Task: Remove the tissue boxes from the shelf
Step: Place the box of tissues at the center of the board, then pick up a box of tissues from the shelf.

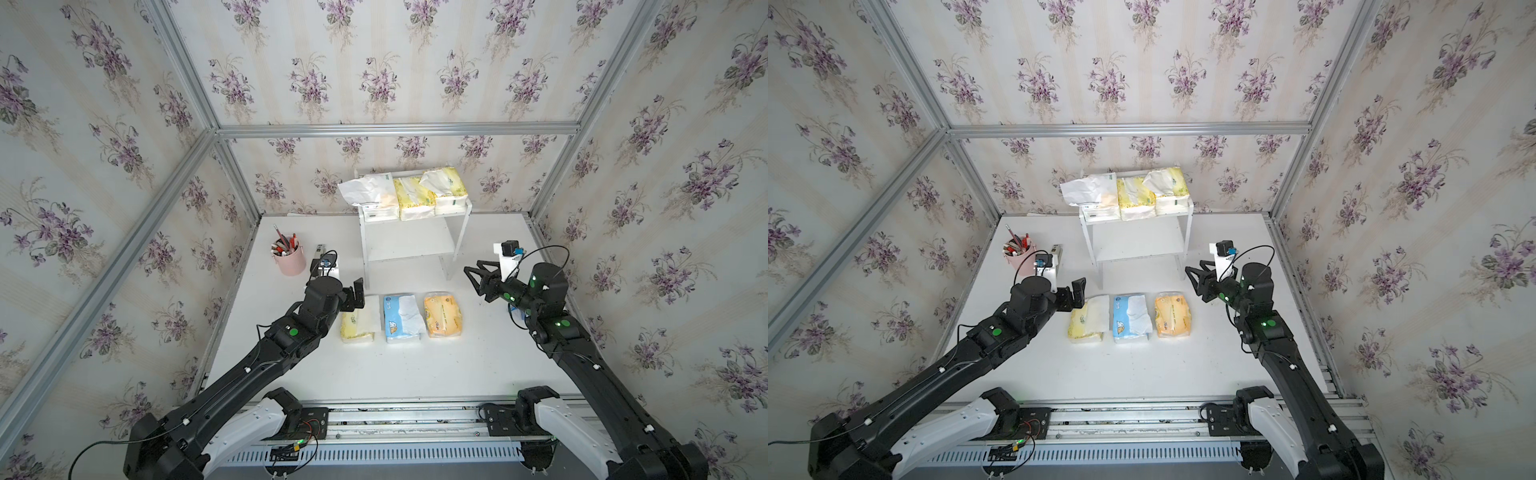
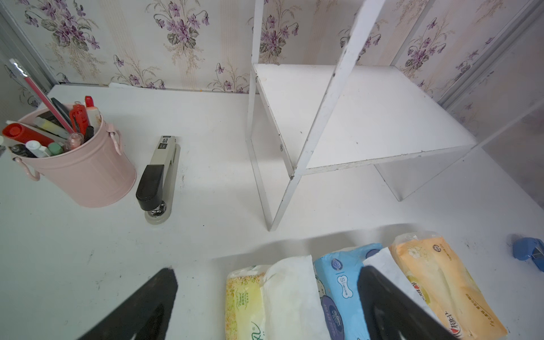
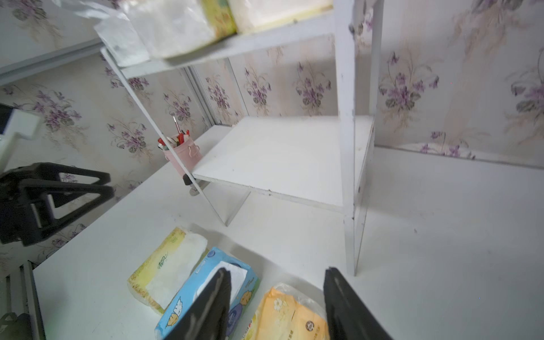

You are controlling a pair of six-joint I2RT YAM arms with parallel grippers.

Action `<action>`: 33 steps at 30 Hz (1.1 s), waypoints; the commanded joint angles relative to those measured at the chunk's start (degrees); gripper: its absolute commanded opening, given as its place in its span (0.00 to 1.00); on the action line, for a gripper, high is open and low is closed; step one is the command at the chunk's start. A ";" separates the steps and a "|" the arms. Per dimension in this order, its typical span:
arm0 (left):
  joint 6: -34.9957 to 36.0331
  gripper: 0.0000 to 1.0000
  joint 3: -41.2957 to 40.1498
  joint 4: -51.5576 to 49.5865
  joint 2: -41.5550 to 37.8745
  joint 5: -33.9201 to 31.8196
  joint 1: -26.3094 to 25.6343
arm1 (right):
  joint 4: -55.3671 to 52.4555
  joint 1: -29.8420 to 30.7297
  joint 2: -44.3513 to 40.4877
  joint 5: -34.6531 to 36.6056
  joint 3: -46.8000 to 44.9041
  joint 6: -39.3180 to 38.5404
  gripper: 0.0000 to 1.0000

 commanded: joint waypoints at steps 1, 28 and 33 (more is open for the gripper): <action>-1.75 0.99 0.95 -0.66 1.35 2.66 0.55 | 10.61 -0.08 -1.11 -4.52 0.93 -1.23 0.58; -11.53 0.99 -8.84 1.78 -2.31 22.30 16.68 | -9.53 27.80 18.80 17.91 34.03 -66.61 0.87; -11.57 0.99 -8.84 1.52 -2.57 22.66 16.95 | -12.76 29.40 24.20 25.18 39.01 -71.62 0.87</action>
